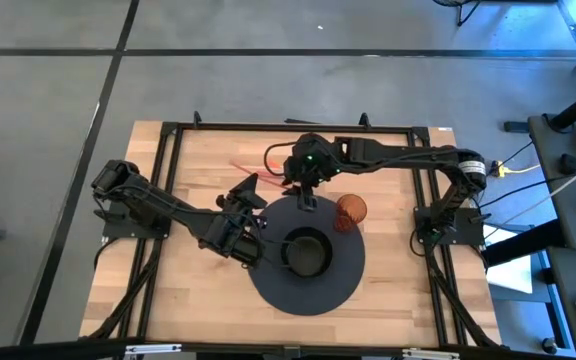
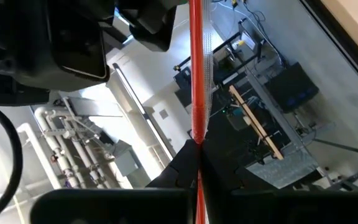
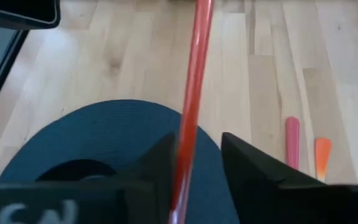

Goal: Pick & Place Utensil
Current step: Put the orange straw into the brown cup

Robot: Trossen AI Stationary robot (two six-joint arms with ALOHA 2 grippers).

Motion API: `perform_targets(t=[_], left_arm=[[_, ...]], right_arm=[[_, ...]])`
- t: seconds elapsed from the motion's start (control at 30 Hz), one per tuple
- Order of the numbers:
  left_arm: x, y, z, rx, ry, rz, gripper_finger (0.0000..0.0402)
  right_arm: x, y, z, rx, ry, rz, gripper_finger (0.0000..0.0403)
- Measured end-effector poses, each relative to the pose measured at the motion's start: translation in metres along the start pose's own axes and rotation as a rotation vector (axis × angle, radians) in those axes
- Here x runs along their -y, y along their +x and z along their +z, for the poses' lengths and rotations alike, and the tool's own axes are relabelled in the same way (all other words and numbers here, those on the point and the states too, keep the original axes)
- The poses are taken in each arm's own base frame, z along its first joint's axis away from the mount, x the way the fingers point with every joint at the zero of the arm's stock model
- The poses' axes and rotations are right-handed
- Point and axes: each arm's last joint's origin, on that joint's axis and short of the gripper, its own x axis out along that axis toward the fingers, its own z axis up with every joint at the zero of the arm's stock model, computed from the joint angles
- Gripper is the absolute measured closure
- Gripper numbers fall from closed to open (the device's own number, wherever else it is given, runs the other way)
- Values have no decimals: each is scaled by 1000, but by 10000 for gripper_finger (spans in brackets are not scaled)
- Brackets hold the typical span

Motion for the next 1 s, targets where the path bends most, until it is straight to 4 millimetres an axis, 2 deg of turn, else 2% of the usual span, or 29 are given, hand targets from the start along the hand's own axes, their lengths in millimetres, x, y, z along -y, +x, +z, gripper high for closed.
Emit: perform_targets(t=[0.23, 0.3, 0.53, 0.7, 0.9, 1.0], left_arm=[[0, 0, 0, 0, -2, -1, 399], [0, 0, 0, 0, -2, -1, 399], [0, 0, 1, 1, -30, -2, 396], [-5, -3, 0, 10, -96, 0, 374], [-19, -17, -6, 51, -178, 22, 339], [-27, -27, -19, 83, -289, 35, 324]], right_arm=[[0, 0, 0, -2, -48, -1, 379], [0, -1, 0, -2, -66, -1, 394], [0, -1, 0, -3, -66, -1, 399], [3, -2, -1, -5, -62, 33, 400], [11, -4, -4, -15, -50, 20, 401], [14, -7, -3, -7, -49, 10, 401]])
